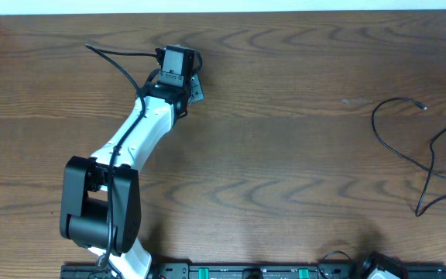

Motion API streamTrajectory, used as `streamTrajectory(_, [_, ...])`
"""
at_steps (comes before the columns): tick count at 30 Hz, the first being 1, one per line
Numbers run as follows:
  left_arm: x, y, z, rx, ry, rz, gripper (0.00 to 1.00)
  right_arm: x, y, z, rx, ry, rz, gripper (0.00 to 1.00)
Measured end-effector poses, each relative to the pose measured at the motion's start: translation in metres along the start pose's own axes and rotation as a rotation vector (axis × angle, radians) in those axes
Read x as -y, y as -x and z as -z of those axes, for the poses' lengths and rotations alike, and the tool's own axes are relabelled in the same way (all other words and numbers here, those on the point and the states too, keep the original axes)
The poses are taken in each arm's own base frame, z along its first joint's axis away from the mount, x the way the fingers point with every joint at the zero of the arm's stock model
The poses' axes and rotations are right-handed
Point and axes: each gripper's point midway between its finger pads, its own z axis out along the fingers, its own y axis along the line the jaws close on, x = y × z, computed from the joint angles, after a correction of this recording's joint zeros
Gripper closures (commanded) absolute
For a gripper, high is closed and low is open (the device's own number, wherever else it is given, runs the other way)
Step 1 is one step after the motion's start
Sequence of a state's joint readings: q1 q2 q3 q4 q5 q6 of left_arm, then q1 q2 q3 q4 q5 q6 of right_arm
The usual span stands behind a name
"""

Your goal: Untangle cables

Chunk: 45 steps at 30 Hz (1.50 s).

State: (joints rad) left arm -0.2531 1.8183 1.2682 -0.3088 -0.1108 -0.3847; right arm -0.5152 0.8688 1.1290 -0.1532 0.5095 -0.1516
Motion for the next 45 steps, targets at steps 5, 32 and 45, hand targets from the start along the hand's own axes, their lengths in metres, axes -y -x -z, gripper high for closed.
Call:
streamTrajectory(5, [-0.002,-0.005,0.000,-0.018,0.009,-0.004,0.50,-0.033,-0.062,-0.052,-0.169,0.109,0.023,0.99])
streamTrajectory(32, [-0.005,-0.010,0.000,-0.042,0.020,-0.033,0.50,-0.150,-0.310,0.022,-1.217,0.607,-0.163,0.01])
streamTrajectory(45, [-0.005,-0.010,0.000,-0.042,0.019,-0.054,0.50,-0.097,-0.272,0.090,-1.341,0.234,-0.315,0.01])
